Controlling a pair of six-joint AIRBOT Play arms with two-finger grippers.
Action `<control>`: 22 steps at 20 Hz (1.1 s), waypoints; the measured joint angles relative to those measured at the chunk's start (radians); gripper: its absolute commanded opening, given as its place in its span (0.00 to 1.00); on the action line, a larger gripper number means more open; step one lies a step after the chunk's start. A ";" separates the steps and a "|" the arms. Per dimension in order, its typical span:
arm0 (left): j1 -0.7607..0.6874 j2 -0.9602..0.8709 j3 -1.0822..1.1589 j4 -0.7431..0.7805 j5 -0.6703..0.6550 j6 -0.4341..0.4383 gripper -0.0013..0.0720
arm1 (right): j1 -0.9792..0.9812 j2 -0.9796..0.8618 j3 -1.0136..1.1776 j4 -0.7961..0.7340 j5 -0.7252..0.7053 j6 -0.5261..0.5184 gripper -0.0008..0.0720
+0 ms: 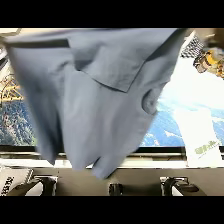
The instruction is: Fold the clothes and pants, and hang the long-sleeved shirts on hangers.
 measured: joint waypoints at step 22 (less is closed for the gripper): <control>0.021 -0.596 -0.003 -0.083 -0.143 0.121 0.63 | -0.187 -0.657 -0.004 0.083 0.198 -0.149 0.54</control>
